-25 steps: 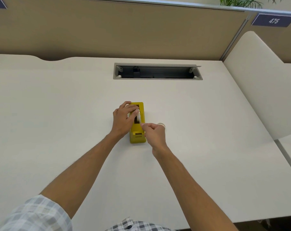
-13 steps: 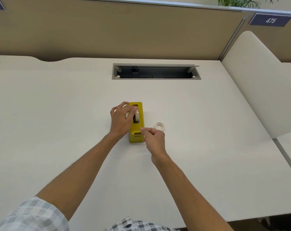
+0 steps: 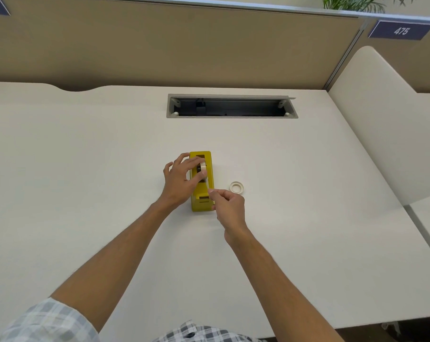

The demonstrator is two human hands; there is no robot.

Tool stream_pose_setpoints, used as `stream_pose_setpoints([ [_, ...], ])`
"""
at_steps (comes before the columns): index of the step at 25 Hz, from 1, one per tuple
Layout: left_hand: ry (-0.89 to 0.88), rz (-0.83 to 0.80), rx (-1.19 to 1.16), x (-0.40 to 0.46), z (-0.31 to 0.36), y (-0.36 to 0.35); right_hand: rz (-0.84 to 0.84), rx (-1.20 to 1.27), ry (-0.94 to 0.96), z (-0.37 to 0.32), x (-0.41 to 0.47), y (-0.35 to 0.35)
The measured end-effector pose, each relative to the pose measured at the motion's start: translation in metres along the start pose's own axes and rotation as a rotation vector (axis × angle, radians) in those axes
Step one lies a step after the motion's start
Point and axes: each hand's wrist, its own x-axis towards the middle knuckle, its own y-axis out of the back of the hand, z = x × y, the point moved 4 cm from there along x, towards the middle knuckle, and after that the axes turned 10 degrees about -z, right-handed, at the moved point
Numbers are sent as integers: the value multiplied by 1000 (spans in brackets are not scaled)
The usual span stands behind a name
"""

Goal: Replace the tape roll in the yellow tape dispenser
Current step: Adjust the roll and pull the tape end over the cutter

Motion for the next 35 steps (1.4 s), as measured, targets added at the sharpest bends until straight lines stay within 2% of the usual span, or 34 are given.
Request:
stream_pose_setpoints([
  [14, 24, -62, -30, -3, 2, 0, -14, 43, 8, -5, -6, 0],
  [25, 37, -25, -49, -7, 1, 1, -54, 105, 30, -23, -8, -2],
  [29, 71, -45, 27, -2, -3, -2, -61, 99, 33, -27, -7, -3],
  [35, -71, -11, 130, 0, 5, 2, -81, 102, 12, -25, -5, -4],
])
